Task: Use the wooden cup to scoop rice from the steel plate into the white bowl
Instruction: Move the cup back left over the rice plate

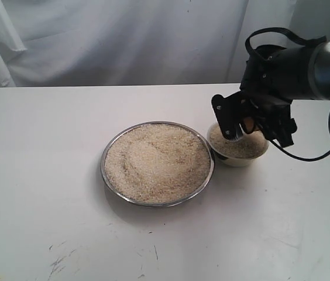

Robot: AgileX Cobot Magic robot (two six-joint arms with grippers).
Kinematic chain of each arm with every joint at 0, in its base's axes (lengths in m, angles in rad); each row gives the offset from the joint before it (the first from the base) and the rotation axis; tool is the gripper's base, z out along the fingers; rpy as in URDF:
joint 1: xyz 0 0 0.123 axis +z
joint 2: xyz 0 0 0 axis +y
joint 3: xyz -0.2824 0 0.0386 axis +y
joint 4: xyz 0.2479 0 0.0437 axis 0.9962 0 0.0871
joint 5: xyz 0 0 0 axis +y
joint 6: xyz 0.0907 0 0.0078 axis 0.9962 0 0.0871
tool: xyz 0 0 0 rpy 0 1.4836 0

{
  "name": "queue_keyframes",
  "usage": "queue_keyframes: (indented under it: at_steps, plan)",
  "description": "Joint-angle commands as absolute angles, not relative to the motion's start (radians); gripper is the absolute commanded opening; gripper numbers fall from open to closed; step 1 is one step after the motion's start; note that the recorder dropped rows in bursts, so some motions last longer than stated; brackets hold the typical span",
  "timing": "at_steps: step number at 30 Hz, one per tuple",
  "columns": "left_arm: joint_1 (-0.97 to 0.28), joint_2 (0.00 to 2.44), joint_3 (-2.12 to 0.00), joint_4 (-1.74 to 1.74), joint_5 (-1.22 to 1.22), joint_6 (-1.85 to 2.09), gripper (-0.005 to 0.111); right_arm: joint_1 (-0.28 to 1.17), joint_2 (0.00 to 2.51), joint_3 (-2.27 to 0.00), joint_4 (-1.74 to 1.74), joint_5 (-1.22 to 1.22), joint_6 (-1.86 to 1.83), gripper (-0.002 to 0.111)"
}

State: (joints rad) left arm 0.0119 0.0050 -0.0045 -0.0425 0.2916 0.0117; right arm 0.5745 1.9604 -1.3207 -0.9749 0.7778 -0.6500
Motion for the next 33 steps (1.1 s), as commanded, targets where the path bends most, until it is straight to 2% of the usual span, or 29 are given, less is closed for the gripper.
queue_keyframes:
  at_steps: [1,15,22,27,33]
  plan:
    - [0.010,0.000,0.000,-0.043,0.285,0.009,0.000,0.572,1.928,-1.321,-0.925,0.780,-0.625,0.000]
    - [0.010,0.000,0.000,-0.043,0.285,0.009,0.000,0.621,1.812,-1.321,-0.513,0.702,-0.859,0.000]
    - [0.010,0.000,0.000,-0.043,0.285,0.009,0.000,0.719,1.845,-1.321,-0.574,0.659,-0.835,0.000]
    - [0.010,0.000,0.000,-0.043,0.285,0.009,0.000,0.787,1.900,-1.323,-0.724,0.712,-0.743,0.000]
    - [0.010,0.000,0.000,-0.043,0.285,0.009,0.000,0.826,1.952,-1.360,-0.744,0.784,-0.695,0.000]
